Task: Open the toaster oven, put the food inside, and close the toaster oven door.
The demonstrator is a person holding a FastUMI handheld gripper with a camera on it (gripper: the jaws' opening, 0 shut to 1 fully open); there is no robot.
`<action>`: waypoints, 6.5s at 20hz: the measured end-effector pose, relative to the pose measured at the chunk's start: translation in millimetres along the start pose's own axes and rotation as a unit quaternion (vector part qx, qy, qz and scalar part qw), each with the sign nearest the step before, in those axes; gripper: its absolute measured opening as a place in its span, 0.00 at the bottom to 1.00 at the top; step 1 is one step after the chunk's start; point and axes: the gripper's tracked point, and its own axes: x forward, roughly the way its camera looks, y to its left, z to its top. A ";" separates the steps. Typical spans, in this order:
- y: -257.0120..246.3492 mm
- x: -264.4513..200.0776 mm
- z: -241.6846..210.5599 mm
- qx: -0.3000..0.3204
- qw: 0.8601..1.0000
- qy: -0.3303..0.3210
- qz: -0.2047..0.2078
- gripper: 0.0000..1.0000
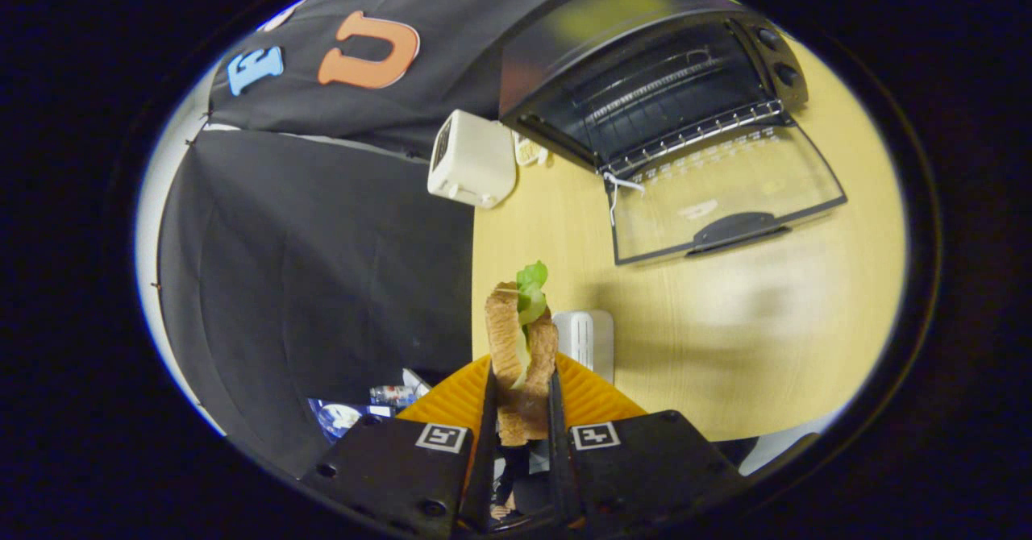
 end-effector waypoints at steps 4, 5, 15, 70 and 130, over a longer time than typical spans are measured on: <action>-14.3 -28.7 43.3 0.033 0.997 -0.070 0.007 0.34; -20.9 -34.3 54.9 0.047 0.995 -0.092 0.008 0.34; -89.1 -14.3 169.4 0.189 0.937 -0.288 0.063 0.34; -104.7 -27.9 32.3 -0.192 0.929 -0.205 -0.241 1.00; 123.7 -249.5 -0.6 -0.359 0.756 -0.489 -0.246 1.00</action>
